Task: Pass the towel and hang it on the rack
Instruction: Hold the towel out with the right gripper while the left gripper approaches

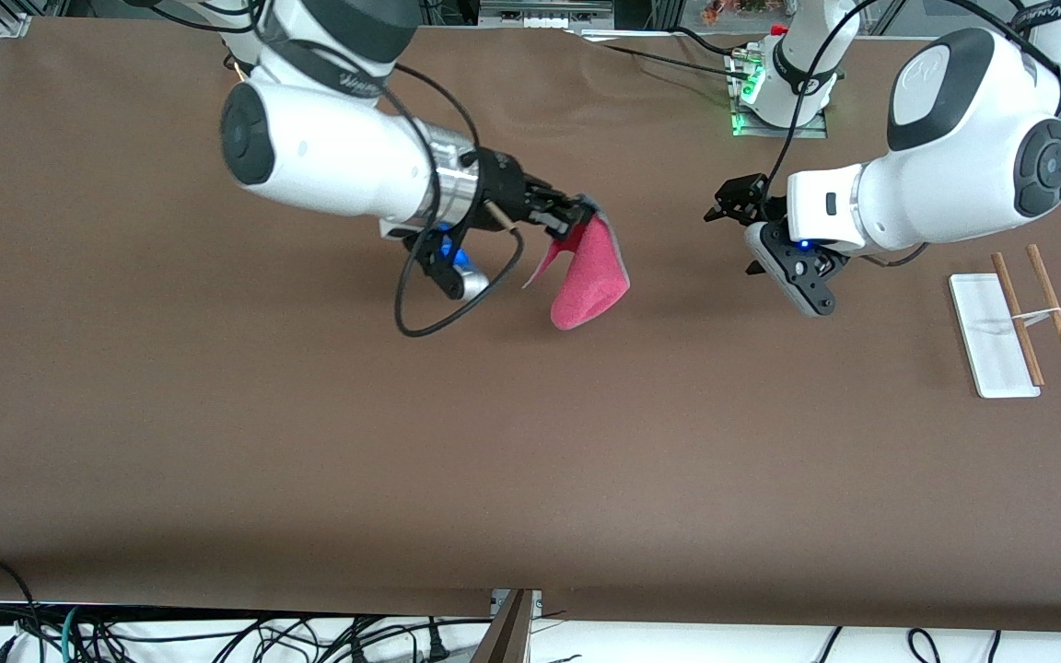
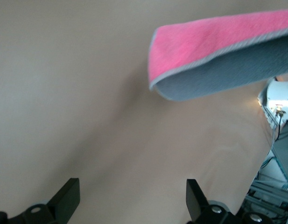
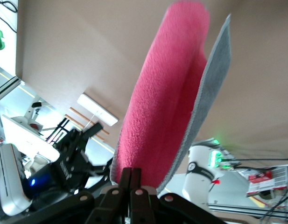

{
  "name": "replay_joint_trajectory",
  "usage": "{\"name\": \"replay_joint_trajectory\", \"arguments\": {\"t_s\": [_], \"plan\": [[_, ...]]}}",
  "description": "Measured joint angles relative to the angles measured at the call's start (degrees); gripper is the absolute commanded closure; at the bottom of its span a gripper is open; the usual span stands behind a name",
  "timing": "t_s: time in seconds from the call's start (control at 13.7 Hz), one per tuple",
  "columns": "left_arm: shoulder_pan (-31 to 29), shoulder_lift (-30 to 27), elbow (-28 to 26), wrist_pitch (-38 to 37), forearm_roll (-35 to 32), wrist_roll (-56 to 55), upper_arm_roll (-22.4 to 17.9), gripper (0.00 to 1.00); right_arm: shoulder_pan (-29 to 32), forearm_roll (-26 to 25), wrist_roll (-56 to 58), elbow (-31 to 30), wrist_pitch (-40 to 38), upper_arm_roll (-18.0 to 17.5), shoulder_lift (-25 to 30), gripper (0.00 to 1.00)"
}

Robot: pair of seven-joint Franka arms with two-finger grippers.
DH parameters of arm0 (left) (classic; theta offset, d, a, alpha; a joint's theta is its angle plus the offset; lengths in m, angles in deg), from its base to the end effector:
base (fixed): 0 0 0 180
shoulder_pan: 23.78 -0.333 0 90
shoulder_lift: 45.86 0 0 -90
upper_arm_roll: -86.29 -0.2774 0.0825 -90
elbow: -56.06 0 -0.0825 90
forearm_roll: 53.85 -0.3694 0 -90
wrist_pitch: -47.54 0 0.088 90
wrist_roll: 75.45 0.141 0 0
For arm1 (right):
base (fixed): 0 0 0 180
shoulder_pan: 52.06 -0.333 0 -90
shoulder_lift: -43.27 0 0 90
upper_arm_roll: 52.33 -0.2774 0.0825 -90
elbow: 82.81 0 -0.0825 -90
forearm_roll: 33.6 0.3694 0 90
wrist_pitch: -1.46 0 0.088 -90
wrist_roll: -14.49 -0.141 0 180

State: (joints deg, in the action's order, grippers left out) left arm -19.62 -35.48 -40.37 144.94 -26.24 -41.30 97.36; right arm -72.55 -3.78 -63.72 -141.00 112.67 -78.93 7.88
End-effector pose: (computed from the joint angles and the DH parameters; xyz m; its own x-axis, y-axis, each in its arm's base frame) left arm 0.5419 -0.2041 0.4276 0.7420 -0.6595 0.1205 -0.6217 -0.6097 0.4916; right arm 0.5290 0.4895 0.5203 0.6423 -0.4219 -0.6399 -0.7433 -0.5466 -0.3857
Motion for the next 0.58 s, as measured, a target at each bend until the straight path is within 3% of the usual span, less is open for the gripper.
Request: {"name": "replay_joint_trajectory", "arguments": {"t_s": [0.29,0.58], "plan": [[0.0,2.9,0.0,5.9,4.8,15.9,1.2,0.00,-1.8,0.0,-2.1,0.0,2.2,0.0,0.0,1.00],[0.3,3.0,0.1,6.8,5.2,23.9,3.5,0.00,-1.8,0.0,-2.2,0.0,2.3,0.2,0.0,1.00]]}}
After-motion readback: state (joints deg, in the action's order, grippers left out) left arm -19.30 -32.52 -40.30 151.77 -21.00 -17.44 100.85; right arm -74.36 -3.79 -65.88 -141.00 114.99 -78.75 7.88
